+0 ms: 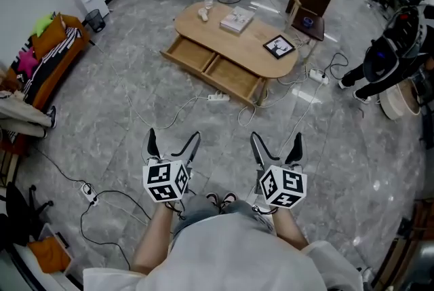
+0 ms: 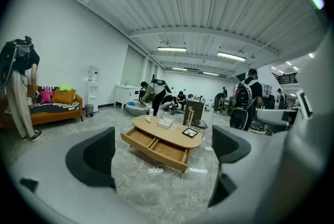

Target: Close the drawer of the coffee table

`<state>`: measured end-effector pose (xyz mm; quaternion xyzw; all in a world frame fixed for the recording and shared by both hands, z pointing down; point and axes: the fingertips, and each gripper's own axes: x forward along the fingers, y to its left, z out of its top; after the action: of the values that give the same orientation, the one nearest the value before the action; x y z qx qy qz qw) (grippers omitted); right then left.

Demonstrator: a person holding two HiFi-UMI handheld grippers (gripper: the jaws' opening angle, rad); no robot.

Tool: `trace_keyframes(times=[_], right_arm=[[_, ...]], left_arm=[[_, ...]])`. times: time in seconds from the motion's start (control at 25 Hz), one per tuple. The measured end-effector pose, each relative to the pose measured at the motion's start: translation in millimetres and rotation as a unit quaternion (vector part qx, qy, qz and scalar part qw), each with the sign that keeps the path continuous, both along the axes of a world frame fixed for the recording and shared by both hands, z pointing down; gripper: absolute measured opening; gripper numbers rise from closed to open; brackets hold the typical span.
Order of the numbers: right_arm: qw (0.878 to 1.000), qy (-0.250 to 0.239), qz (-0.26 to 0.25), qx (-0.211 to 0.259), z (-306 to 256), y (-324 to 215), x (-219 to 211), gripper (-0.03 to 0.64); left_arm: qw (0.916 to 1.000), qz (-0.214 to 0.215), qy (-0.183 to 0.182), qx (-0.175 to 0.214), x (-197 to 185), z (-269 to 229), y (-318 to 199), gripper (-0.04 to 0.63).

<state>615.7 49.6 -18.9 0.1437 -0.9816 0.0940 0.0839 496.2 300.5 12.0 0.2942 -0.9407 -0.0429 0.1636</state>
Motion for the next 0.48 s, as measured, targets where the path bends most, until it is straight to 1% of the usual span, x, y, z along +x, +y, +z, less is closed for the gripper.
trace_keyframes(times=[0.2,0.48], right_arm=[[1.0,-0.005,-0.006,-0.01,1.8,-10.7,-4.4,0.588],[0.999,0.004,-0.018,-0.035,18.8,-24.5,-13.8,0.588]], left_arm=[[0.9997,-0.026,0.004,-0.004,-0.5,-0.2,7.4,0.557],[0.9977,-0.066,-0.009,-0.011,-1.0,-10.6,17.6,0.557]])
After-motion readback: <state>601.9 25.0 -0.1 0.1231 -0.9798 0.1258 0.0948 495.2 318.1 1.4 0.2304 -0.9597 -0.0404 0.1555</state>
